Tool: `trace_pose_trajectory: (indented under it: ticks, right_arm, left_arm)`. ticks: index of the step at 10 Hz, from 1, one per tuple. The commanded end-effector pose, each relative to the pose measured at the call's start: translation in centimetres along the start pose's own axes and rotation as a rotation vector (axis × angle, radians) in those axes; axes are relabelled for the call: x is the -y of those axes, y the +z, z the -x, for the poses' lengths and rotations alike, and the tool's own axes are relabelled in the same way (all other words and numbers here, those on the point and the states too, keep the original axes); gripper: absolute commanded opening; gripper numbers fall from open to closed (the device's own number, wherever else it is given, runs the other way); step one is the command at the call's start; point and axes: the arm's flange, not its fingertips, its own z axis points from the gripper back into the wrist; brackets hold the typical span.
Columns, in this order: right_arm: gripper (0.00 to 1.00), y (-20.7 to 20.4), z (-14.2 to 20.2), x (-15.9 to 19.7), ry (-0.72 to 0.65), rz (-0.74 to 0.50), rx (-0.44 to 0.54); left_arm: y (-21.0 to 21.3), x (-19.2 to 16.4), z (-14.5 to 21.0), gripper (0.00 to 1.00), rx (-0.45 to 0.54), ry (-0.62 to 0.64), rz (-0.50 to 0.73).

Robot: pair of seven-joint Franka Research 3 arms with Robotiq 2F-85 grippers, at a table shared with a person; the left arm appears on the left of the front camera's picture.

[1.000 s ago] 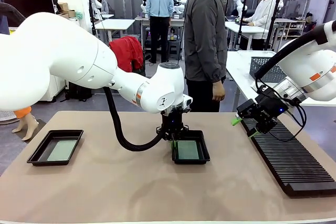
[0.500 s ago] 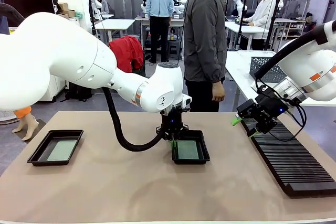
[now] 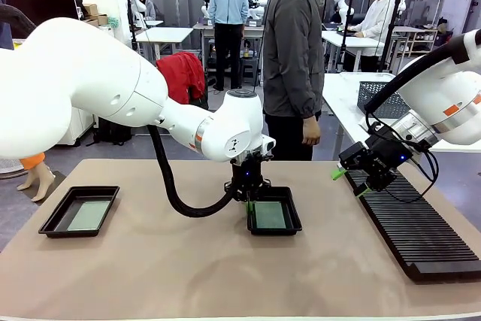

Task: Inspect and transfer BCBs to ESD trays.
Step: Pick up the ESD tray and place it on the left side of the table.

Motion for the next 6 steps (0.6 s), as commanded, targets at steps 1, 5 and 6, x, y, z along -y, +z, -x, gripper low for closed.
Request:
trace_pose_trajectory:
  ticks: [1, 5, 6]
  right_arm:
    - [1.00, 0.0, 0.0, -0.2, -0.016, 0.008, 0.003]
    - [1.00, 0.0, 0.0, -0.2, -0.016, 0.008, 0.003]
    - [1.00, 0.0, 0.0, -0.2, -0.016, 0.008, 0.003]
  left_arm:
    - [0.3, -0.8, -0.3, 0.03, -0.012, 0.002, 0.031]
    - [0.7, -3.6, -1.4, 0.03, -0.048, -0.012, 0.150]
    - [0.9, -4.2, -1.6, 0.03, -0.045, -0.010, 0.168]
